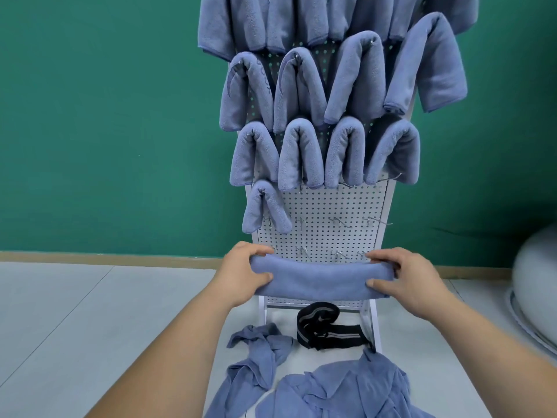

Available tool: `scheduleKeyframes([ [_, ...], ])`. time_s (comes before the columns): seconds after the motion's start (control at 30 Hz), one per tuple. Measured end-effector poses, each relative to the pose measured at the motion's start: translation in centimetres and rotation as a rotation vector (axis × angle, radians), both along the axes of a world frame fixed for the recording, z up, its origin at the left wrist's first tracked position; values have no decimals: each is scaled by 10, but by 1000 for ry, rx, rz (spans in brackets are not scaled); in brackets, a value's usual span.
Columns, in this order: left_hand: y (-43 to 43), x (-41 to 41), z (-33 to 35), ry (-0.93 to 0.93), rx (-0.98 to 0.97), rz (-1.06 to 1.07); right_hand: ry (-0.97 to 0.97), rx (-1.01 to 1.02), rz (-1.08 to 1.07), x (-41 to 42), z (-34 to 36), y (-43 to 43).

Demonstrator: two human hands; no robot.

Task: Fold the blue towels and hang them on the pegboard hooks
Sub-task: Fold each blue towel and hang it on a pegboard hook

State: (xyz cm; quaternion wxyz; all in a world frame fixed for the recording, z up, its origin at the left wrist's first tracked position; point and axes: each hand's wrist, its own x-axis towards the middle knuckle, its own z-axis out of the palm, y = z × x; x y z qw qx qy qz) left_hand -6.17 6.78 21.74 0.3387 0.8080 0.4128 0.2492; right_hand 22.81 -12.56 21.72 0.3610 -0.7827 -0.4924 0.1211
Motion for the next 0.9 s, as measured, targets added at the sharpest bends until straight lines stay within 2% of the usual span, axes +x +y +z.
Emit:
scheduleKeyframes([
  [0.03, 0, 1, -1, 66, 54, -4, -128, -31, 10, 0, -1, 0],
  [0.1, 1, 1, -2, 144, 144, 11, -266, -87, 16, 1, -2, 0],
  [0.17, 2, 2, -1, 174, 190, 31, -328, -132, 0, 0, -2, -1],
  [0.2, 3, 1, -1, 167, 181, 48, -299, -124, -12, 1, -2, -1],
  [0.37, 6, -3, 5, -233, -248, 125, 370, 146, -62, 5, 7, -5],
  [0.47, 6, -4, 8, -322, -305, 140, 582, 178, 27, 9, 13, -9],
  [0.6, 3, -2, 13, -425, -303, 158, 730, 169, 33, 14, 20, -11],
  [0.73, 5, 0, 8, -423, -262, 197, 685, 89, 0, 16, 15, -11],
  [0.83, 5, 5, 0, -170, -74, 236, 564, 63, -81, 17, 4, -7],
  [0.9, -2, 12, -3, -54, 0, 276, 417, 57, -162, 14, -4, -2],
])
